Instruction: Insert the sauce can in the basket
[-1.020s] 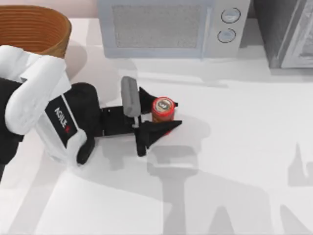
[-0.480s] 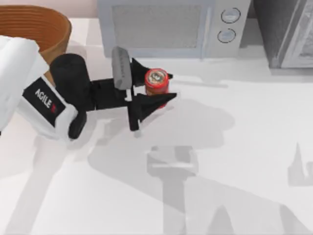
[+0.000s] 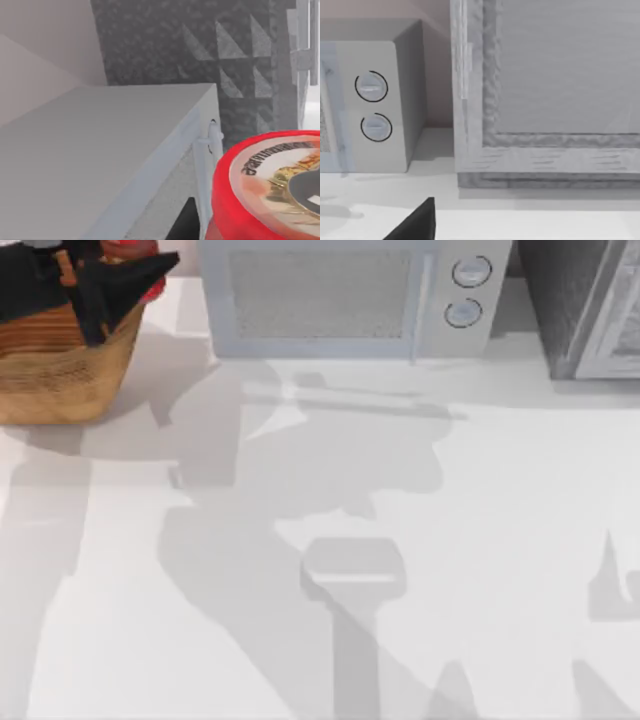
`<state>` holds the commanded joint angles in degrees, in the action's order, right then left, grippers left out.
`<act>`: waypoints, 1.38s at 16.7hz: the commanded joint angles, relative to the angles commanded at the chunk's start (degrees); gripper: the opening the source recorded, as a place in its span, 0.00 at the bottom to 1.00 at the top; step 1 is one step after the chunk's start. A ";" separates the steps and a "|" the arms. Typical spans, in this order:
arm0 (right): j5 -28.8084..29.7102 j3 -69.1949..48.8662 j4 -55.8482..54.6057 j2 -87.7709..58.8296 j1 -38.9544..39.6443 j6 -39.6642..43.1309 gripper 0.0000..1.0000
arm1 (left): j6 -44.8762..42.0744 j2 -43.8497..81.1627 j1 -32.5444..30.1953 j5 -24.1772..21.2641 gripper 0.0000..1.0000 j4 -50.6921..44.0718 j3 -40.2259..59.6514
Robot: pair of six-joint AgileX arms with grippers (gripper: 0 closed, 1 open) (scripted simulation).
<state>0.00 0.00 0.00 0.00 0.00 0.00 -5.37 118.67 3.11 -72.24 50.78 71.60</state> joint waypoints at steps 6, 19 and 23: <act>0.00 0.00 0.00 0.00 0.00 0.00 1.00 | 2.23 -4.14 18.53 -0.70 0.00 -13.49 3.98; 0.00 0.00 0.00 0.00 0.00 0.00 1.00 | 3.25 0.94 15.74 5.46 0.00 -12.47 7.70; 0.00 0.00 0.00 0.00 0.00 0.00 1.00 | 3.42 1.94 14.65 6.58 0.00 -11.91 8.34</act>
<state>0.00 0.00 0.00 0.00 0.00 0.00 -1.95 120.61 17.75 -65.66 38.87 79.95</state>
